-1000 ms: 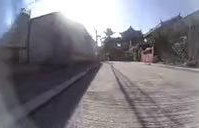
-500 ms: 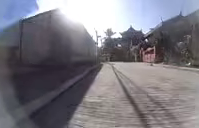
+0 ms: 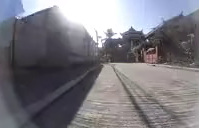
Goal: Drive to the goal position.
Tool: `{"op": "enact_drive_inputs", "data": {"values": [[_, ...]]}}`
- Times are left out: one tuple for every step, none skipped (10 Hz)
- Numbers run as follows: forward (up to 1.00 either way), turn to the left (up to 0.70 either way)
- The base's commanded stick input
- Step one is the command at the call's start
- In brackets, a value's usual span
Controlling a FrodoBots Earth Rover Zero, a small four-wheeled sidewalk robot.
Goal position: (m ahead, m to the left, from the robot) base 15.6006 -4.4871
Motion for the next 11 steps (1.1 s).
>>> {"op": "enact_drive_inputs", "data": {"values": [[0.85, -0.03], [0.85, -0.03], [0.85, -0.03], [0.85, -0.03], [0.85, -0.03], [0.85, -0.03], [0.85, -0.06], [0.85, -0.20], [0.85, -0.33], [0.85, -0.33], [0.85, -0.30]]}}
